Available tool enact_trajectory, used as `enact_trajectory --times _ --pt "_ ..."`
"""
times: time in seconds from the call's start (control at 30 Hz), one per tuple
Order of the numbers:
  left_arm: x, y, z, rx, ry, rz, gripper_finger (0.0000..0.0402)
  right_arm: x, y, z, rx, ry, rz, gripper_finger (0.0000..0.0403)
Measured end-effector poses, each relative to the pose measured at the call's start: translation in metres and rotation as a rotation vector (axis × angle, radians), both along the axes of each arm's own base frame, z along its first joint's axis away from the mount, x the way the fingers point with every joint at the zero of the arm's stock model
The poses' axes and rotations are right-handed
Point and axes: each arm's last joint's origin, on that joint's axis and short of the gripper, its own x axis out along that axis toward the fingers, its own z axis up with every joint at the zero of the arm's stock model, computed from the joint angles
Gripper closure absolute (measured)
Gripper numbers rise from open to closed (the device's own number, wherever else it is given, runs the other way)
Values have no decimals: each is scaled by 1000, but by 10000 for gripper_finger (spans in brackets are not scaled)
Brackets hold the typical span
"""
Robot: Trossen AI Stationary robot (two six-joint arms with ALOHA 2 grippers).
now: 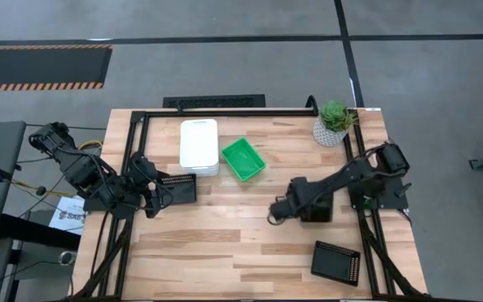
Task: Stack baskets by color
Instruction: Move the top right black bin to the top right of the table
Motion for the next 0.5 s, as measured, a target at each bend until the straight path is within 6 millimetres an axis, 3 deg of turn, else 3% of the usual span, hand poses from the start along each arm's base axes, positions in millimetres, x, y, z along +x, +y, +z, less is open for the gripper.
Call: enact_trajectory --times 0.3,0.5 --pt "0 0 0 8 -5 5 207 17 -66 1 -12 -2 78 253" --pt "0 0 0 7 -6 6 207 30 -107 1 -26 -118 126 254"
